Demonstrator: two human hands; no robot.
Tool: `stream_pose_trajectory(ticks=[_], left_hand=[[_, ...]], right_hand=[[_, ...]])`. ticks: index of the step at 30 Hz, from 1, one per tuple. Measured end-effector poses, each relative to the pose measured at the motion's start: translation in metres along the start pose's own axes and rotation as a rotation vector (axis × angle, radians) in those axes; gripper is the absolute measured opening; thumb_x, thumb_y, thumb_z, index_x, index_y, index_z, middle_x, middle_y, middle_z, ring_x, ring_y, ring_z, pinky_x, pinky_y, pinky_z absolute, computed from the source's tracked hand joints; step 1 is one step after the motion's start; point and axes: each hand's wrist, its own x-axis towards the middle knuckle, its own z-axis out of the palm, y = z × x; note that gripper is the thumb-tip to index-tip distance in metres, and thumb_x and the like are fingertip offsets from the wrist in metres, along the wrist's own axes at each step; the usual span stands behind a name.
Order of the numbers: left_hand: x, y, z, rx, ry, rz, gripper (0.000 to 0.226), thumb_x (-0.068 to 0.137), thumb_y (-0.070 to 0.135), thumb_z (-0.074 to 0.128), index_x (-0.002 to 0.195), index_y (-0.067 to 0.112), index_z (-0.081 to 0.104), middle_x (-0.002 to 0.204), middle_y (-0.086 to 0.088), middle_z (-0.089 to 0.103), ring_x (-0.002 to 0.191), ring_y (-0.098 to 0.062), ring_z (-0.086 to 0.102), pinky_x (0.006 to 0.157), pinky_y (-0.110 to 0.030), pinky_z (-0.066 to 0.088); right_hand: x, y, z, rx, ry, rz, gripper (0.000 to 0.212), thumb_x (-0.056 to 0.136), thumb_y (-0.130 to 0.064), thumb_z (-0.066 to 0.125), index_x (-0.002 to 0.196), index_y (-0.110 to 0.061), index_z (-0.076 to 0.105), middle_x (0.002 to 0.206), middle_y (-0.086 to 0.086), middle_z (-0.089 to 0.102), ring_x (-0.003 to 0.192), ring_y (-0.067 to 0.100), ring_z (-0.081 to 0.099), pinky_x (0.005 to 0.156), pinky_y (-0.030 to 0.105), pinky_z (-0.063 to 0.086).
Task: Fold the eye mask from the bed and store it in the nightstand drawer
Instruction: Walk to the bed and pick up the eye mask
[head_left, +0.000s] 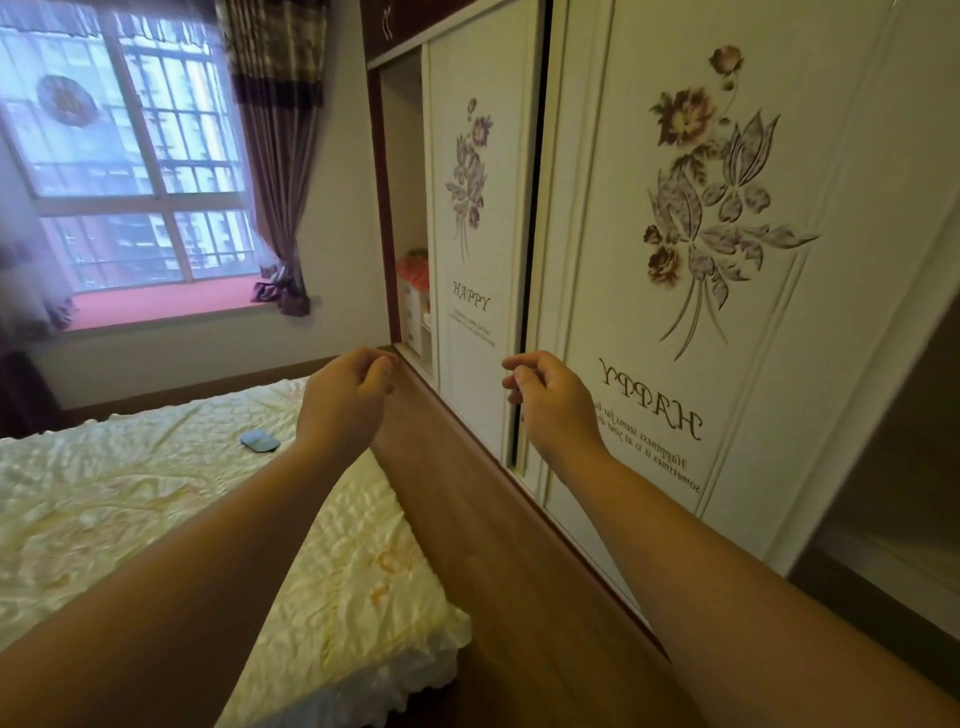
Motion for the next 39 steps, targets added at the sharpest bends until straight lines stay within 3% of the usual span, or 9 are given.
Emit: stream_pose_trajectory(ticks=[3,6,9,12,17,22,29,35,39], left_hand=[[0.046,-0.008,0.026,-0.029,0.000,0.003,0.038,0.097,0.043,0.044,0.113,0.023,0.071,0.105,0.002,0.073,0.098,-0.021,0.070,0.088,-0.052,0.060],[0.096,-0.015,0.051,-0.046,-0.011,0.006,0.026,0.099,0.042,0.045,0.105,0.030,0.068,0.099,0.007,0.072,0.093,-0.015,0.070,0.086,-0.049,0.062],[0.144,-0.020,0.074,-0.050,-0.019,0.001,0.022,0.100,0.043,0.046,0.103,0.033,0.066,0.096,0.012,0.071,0.091,-0.012,0.070,0.086,-0.047,0.062],[0.186,-0.030,0.096,-0.044,-0.019,-0.009,0.021,0.101,0.043,0.047,0.104,0.033,0.065,0.097,0.011,0.071,0.092,-0.015,0.070,0.087,-0.046,0.061],[0.251,-0.056,0.141,-0.025,0.009,-0.042,0.020,0.101,0.041,0.048,0.105,0.033,0.066,0.100,0.010,0.071,0.093,-0.014,0.069,0.087,-0.044,0.061],[0.318,-0.085,0.190,0.054,0.073,-0.099,0.033,0.102,0.041,0.046,0.119,0.022,0.067,0.110,0.001,0.071,0.099,-0.019,0.068,0.092,-0.043,0.058],[0.407,-0.120,0.241,0.176,0.199,-0.198,0.032,0.102,0.039,0.047,0.118,0.019,0.066,0.107,0.001,0.068,0.094,-0.015,0.063,0.072,-0.023,0.046],[0.471,-0.155,0.247,0.244,0.321,-0.290,0.016,0.099,0.043,0.047,0.103,0.033,0.060,0.095,0.011,0.065,0.085,-0.005,0.061,0.066,-0.020,0.043],[0.516,-0.185,0.245,0.282,0.392,-0.315,0.028,0.099,0.042,0.046,0.111,0.026,0.065,0.098,0.008,0.066,0.083,-0.003,0.060,0.065,-0.019,0.042]], right_hand=[[0.046,0.010,0.008,-0.022,0.009,0.004,0.022,0.103,-0.020,0.046,0.109,-0.021,0.068,0.100,-0.001,0.071,0.091,0.018,0.068,0.072,0.028,0.056],[0.099,0.015,0.015,-0.053,0.018,0.004,0.019,0.101,-0.019,0.049,0.108,-0.022,0.067,0.096,-0.004,0.071,0.085,0.027,0.069,0.067,0.037,0.058],[0.151,0.022,0.025,-0.071,0.025,-0.030,0.017,0.101,-0.020,0.051,0.109,-0.022,0.067,0.098,-0.005,0.070,0.083,0.018,0.069,0.062,0.022,0.054],[0.196,0.039,0.038,-0.062,0.009,-0.035,0.016,0.100,-0.022,0.054,0.110,-0.022,0.066,0.099,-0.005,0.070,0.086,0.011,0.067,0.064,0.017,0.049],[0.275,0.082,0.063,-0.063,-0.041,-0.045,0.015,0.101,-0.023,0.054,0.110,-0.023,0.065,0.101,-0.006,0.069,0.088,0.012,0.067,0.072,0.026,0.057],[0.368,0.134,0.080,-0.037,-0.079,-0.073,0.013,0.100,-0.024,0.053,0.106,-0.028,0.065,0.096,-0.013,0.067,0.086,0.010,0.067,0.071,0.025,0.058],[0.497,0.200,0.105,-0.026,-0.278,-0.097,0.014,0.101,-0.027,0.054,0.108,-0.026,0.066,0.104,-0.004,0.070,0.095,0.012,0.066,0.068,0.016,0.049],[0.587,0.223,0.167,0.011,-0.437,-0.143,0.019,0.102,-0.028,0.053,0.111,-0.023,0.068,0.103,-0.007,0.067,0.091,0.009,0.062,0.066,0.013,0.044],[0.629,0.234,0.231,0.058,-0.500,-0.162,0.018,0.102,-0.032,0.053,0.112,-0.026,0.067,0.095,-0.014,0.063,0.083,0.000,0.058,0.063,0.012,0.044]])
